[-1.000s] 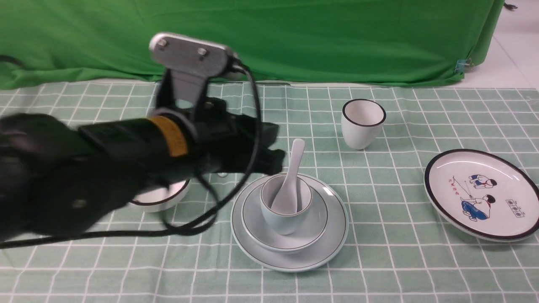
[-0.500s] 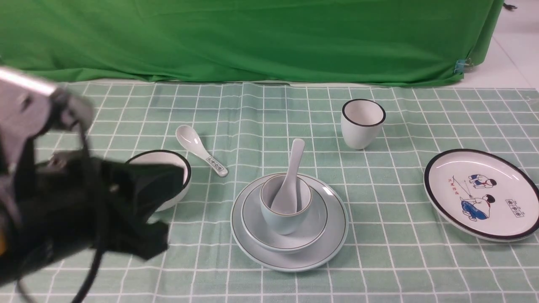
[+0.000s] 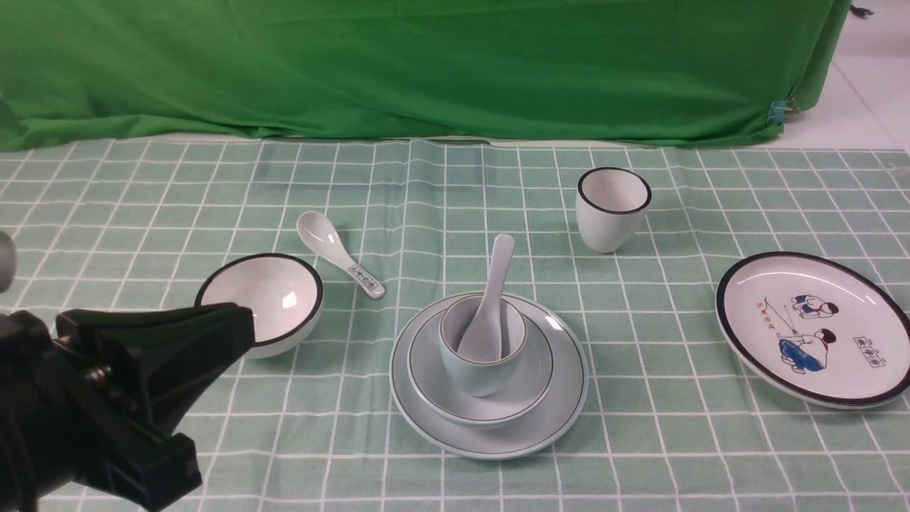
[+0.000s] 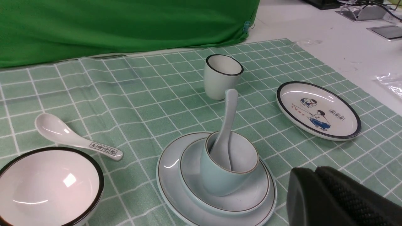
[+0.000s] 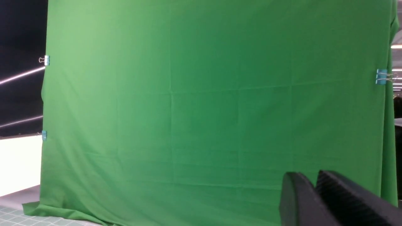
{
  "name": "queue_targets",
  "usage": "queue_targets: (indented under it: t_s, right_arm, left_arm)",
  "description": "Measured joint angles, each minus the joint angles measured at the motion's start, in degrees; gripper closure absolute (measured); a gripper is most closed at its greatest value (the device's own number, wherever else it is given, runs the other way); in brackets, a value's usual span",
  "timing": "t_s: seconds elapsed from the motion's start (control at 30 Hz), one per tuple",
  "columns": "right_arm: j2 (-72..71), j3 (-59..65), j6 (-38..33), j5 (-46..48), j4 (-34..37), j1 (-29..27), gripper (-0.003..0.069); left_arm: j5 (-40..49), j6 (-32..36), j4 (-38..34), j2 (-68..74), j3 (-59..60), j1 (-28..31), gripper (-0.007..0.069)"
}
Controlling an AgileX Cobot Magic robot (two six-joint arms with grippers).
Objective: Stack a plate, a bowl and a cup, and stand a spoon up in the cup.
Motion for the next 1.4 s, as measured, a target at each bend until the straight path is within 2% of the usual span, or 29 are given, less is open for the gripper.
queue_targets:
  t_s: [0.4,0.5,0.53,0.57,0.6,0.63,0.67,0.73,0.83,0.9,1.0,1.1,1.23,1.4]
  right_arm:
    - [0.00,0.29,0.00,0.11,0.00,0.00,0.0501]
    - [0.00,0.29,0.00,0.16,0.00,0.00,0.0497]
    - [0.00,0.29,0.00,0.16,0.00,0.00,0.0496]
    - [0.00,0.29,0.00,0.16,0.00,0.00,0.0495]
    - [0.00,0.29,0.00,0.16,0.00,0.00,0.0491]
    - [0.00,0.29,0.00,0.16,0.00,0.00,0.0489]
    - [0.00,0.29,0.00,0.16,0.00,0.00,0.0489]
    - [0.00,0.29,0.00,0.16,0.00,0.00,0.0486]
    - [0.00,0.29,0.00,0.16,0.00,0.00,0.0480]
    - [0.00,0.29,0.00,0.16,0.00,0.00,0.0477]
    - [0.00,0.29,0.00,0.16,0.00,0.00,0.0473]
    - [0.00,0.29,0.00,0.21,0.00,0.00,0.0464]
    - [0.00,0.29,0.00,0.21,0.00,0.00,0.0457]
    - [0.00,0.29,0.00,0.21,0.00,0.00,0.0445]
  left_arm:
    - [0.00,0.37,0.85,-0.17,0.00,0.00,0.0615]
    - [-1.10,4.36,-0.66,-1.91,0.65,0.14,0.0613]
    - [-3.51,9.29,-3.58,-4.21,2.20,0.98,0.0613]
    - [-3.51,9.93,-3.96,-4.21,2.43,0.98,0.0613]
    - [-7.03,15.20,-7.23,-8.08,5.32,4.13,0.0613]
    - [-8.76,16.96,-8.46,-10.43,7.35,6.45,0.0613]
    - [-9.09,17.43,-8.88,-10.94,7.75,6.95,0.0613]
    - [-12.22,19.23,-11.53,-17.78,13.76,14.81,0.0613]
    - [-13.26,21.12,-14.31,-23.94,20.04,22.94,0.0613]
    - [-13.31,23.17,-17.36,-28.64,25.45,30.78,0.0613]
    - [-12.23,23.66,-18.50,-32.99,30.37,36.71,0.0613]
    - [-8.25,23.81,-18.71,-34.61,31.74,39.85,0.0613]
    - [-3.57,23.81,-17.45,-34.76,31.80,40.18,0.0613]
    - [-2.58,23.74,-17.17,-34.76,31.80,40.18,0.0613]
